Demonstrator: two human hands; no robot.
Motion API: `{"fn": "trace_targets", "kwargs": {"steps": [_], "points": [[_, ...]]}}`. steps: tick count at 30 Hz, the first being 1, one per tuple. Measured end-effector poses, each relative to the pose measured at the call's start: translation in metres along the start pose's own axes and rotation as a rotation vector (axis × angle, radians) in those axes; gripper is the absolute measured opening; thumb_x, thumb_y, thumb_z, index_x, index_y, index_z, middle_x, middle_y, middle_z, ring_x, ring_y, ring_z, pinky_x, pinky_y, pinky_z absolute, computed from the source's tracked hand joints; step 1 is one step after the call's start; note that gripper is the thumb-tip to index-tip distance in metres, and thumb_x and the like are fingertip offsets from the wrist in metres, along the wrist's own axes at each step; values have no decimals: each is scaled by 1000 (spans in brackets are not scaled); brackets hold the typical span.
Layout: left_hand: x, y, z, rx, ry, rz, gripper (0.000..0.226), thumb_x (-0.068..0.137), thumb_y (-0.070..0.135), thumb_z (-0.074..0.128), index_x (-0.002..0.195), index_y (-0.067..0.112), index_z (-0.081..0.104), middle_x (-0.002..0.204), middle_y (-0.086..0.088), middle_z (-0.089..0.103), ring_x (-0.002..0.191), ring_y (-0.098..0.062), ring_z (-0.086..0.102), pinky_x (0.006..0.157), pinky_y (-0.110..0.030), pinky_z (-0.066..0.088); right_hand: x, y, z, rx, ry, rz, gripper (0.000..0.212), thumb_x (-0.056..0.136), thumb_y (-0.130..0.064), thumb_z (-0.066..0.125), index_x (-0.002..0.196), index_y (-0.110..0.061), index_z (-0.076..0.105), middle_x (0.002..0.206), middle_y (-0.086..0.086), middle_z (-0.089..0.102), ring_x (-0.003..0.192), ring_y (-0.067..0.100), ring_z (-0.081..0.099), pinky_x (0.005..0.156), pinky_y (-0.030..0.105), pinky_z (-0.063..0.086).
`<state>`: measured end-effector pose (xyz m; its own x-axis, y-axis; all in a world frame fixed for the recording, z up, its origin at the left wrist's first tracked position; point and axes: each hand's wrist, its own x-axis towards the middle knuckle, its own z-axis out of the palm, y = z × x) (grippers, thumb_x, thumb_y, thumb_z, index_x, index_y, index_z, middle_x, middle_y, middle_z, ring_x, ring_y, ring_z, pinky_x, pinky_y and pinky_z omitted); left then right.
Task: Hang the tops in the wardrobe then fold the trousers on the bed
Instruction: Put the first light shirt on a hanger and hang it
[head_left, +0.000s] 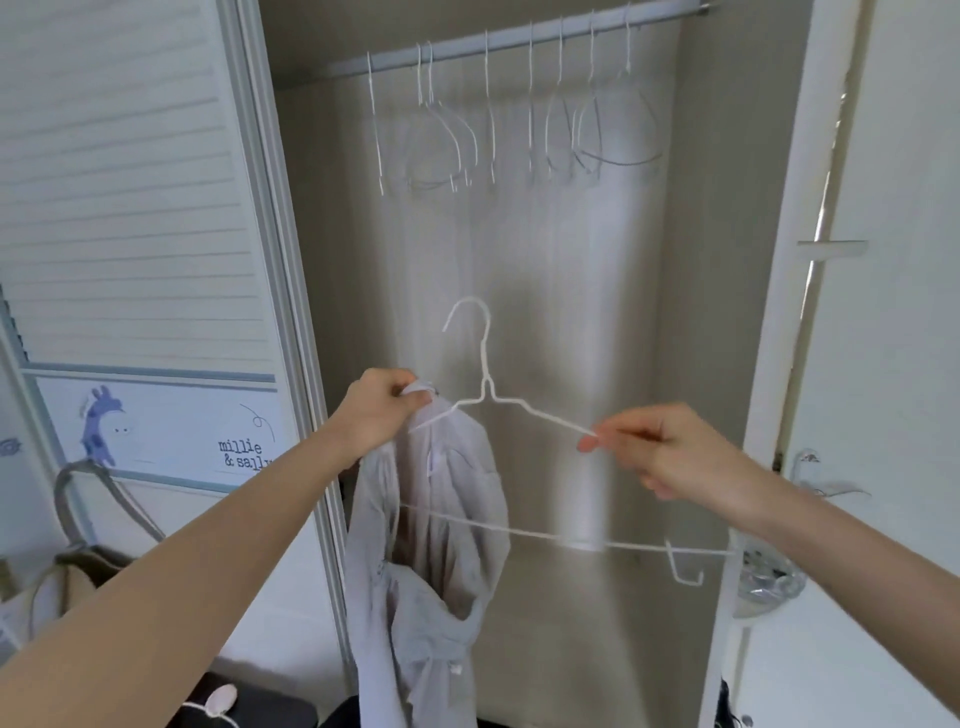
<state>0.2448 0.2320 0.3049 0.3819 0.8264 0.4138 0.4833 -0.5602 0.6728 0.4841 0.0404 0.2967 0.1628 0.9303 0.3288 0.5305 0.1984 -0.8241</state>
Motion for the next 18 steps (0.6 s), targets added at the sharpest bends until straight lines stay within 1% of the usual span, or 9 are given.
{"fn": "trace_targets", "kwargs": {"steps": [2, 4, 6, 7, 9, 12, 14, 16, 18], "points": [[-4, 12, 5, -105, 13, 45, 29, 91, 10, 63, 66, -3, 55, 51, 3, 44, 45, -6, 38, 51, -23, 32, 1, 6, 24, -194, -4, -130, 17, 93, -15, 59, 83, -18, 73, 43, -12, 44, 43, 4, 36, 47, 18, 30], [-10, 25, 4, -214, 18, 85, 24, 92, 5, 60, 68, 4, 64, 54, 4, 54, 50, -5, 45, 56, -23, 37, 1, 12, 40, -276, 56, -220, 19, 92, -16, 60, 78, -21, 71, 47, -14, 47, 48, 5, 38, 52, 20, 31], [-11, 26, -4, -195, -18, 133, 14, 93, 10, 60, 96, 4, 73, 88, -8, 68, 77, -11, 60, 76, -27, 46, -1, 20, 44, -141, 157, -235, 25, 93, -12, 58, 72, -21, 68, 48, -10, 45, 49, 6, 34, 53, 26, 29], [-12, 23, -12, -81, -2, 187, 20, 93, 14, 63, 110, 8, 72, 108, -6, 64, 89, -13, 61, 86, -25, 46, -2, 23, 42, -42, 197, -236, 28, 94, -9, 57, 69, -21, 67, 48, -7, 42, 49, 8, 33, 52, 27, 28], [-12, 9, -27, 149, 91, 334, 34, 88, 19, 71, 121, 13, 67, 123, -2, 52, 93, -15, 60, 88, -12, 41, -5, 26, 39, 119, 230, -248, 30, 94, -5, 55, 68, -16, 64, 49, -5, 36, 49, 11, 30, 49, 24, 26], [-11, -6, -42, 439, 237, 406, 40, 86, 49, 64, 114, 22, 70, 105, 4, 61, 100, -23, 51, 89, -25, 29, -8, 27, 42, 215, 223, -274, 29, 94, -3, 54, 67, -10, 62, 50, 1, 34, 48, 12, 28, 47, 21, 25], [-11, -10, -47, 540, 282, 416, 43, 86, 61, 51, 90, 24, 72, 83, 12, 61, 95, -17, 46, 83, -29, 20, -4, 30, 45, 205, 231, -285, 27, 94, -10, 57, 67, -14, 62, 51, 1, 33, 49, 12, 28, 48, 23, 24], [-10, -12, -49, 440, 251, 447, 53, 84, 64, 43, 74, 17, 65, 68, 9, 57, 80, -11, 48, 82, -30, 24, 2, 29, 48, 100, 264, -311, 23, 90, -24, 56, 67, -19, 60, 51, -6, 34, 51, 11, 29, 50, 25, 25], [-14, -7, -45, 206, 153, 485, 48, 87, 57, 51, 74, 12, 63, 62, 4, 51, 64, -8, 44, 72, -27, 35, 7, 29, 55, -21, 282, -340, 25, 89, -36, 51, 70, -22, 58, 52, -5, 37, 51, 9, 31, 51, 26, 28]]}}
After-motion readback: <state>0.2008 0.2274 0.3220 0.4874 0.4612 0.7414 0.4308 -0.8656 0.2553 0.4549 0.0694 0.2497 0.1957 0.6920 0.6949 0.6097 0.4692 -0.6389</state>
